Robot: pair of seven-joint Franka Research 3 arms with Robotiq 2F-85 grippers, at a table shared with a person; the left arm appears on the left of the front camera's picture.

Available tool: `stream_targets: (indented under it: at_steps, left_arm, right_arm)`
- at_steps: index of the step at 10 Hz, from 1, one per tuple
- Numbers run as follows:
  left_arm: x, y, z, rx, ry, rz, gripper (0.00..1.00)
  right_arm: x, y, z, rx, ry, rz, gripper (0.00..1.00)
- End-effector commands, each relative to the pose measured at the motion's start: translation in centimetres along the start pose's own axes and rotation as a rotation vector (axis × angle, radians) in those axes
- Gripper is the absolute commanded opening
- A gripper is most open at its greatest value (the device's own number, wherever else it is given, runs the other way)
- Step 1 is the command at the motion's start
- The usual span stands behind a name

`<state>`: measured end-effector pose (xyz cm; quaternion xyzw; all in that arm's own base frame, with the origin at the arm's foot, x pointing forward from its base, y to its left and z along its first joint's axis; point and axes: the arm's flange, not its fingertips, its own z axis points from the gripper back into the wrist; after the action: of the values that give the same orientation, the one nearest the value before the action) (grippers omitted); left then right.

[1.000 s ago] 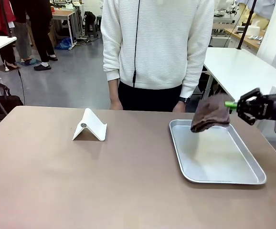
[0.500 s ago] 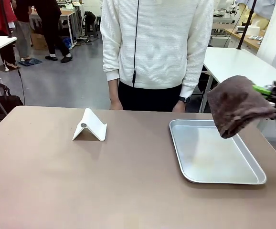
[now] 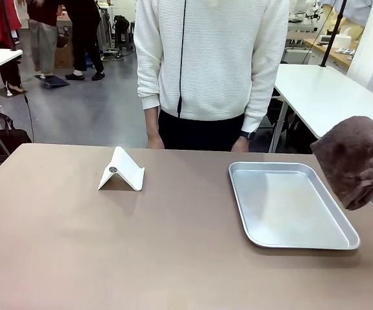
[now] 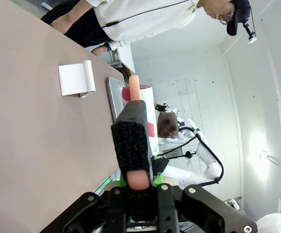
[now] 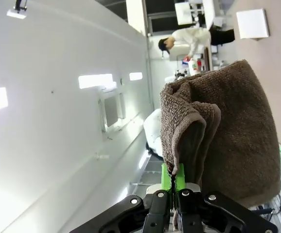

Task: Clean the surface of the table.
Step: Clean the area not pointed to by the person, then return the Lint Roller and towel to their original positions.

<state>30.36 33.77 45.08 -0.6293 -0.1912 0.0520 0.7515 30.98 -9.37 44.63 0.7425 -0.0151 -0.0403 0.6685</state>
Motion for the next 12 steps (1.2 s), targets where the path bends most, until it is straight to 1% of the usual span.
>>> stream_targets:
  at_steps: [1,12]
  left_arm:
    - [-0.10,-0.47,-0.02,-0.001,0.001,0.010,0.21]
    - [-0.10,-0.47,-0.02,-0.001,0.001,0.010,0.21]
  right_arm:
    - [-0.33,0.44,-0.19,0.015,0.021,-0.003,0.03]
    - [-0.33,0.44,-0.19,0.015,0.021,-0.003,0.03]
